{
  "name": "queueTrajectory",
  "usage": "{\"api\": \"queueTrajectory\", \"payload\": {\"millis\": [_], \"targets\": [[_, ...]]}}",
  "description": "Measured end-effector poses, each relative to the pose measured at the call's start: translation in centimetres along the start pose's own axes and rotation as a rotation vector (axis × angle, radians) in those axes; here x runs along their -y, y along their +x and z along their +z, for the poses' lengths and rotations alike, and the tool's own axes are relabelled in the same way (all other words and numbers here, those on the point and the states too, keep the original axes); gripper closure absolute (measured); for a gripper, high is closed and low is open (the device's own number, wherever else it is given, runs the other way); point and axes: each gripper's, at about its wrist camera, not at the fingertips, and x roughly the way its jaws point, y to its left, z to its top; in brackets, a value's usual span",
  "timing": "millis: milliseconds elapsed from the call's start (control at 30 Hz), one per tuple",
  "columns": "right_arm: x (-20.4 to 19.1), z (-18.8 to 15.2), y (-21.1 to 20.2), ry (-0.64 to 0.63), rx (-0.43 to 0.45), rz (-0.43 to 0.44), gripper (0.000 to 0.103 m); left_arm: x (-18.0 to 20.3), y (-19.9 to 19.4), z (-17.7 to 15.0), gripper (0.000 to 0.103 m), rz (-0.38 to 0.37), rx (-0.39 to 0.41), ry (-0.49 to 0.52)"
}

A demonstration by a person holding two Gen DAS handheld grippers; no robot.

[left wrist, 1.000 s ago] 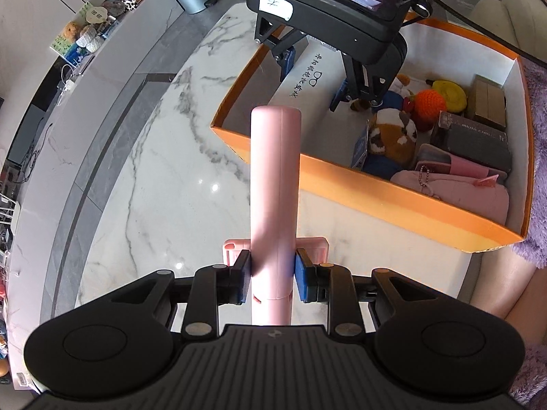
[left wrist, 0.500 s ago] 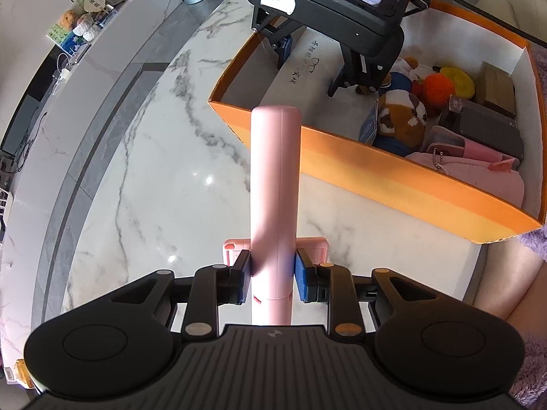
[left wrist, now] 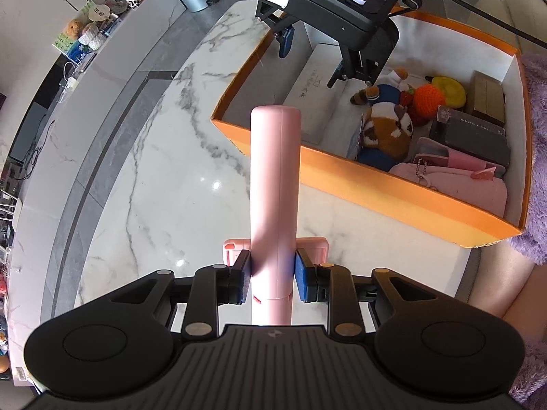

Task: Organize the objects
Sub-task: 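Grasp the selfie stick with the right tool while the left tool releases it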

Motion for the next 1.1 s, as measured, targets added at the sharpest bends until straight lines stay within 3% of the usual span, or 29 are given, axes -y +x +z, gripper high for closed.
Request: {"api": "queueTrajectory", "payload": {"millis": [167, 233, 333, 633, 833, 1100], "targets": [[-0.1, -1.0, -4.1, 0.053, 0.078, 0.021, 0.048, 0.6, -1.9, 0.3, 0.072, -0.004, 0.025, -0.011], [-0.8, -1.6, -6.3, 0.076, 0.127, 0.052, 0.059, 1.1, -2.6, 0.6, 0.072, 0.004, 0.036, -0.012], [-1.6, -2.4, -9.3, 0.138, 0.195, 0.101, 0.066, 1.9, -3.9, 1.1, 0.072, 0.011, 0.061, -0.020], [-2.8, -2.5, -15.6, 0.404, 0.403, 0.237, 0.074, 5.3, -6.7, 3.8, 0.072, 0.029, 0.153, -0.048], [-4.6, -4.4, -17.6, 0.527, 0.483, 0.277, 0.074, 6.7, -7.2, 5.4, 0.072, 0.013, 0.232, -0.096], [-5.8, -8.5, -16.0, 0.737, 0.547, 0.301, 0.083, 6.7, -6.9, 6.6, 0.072, -0.038, 0.334, -0.226]]}}
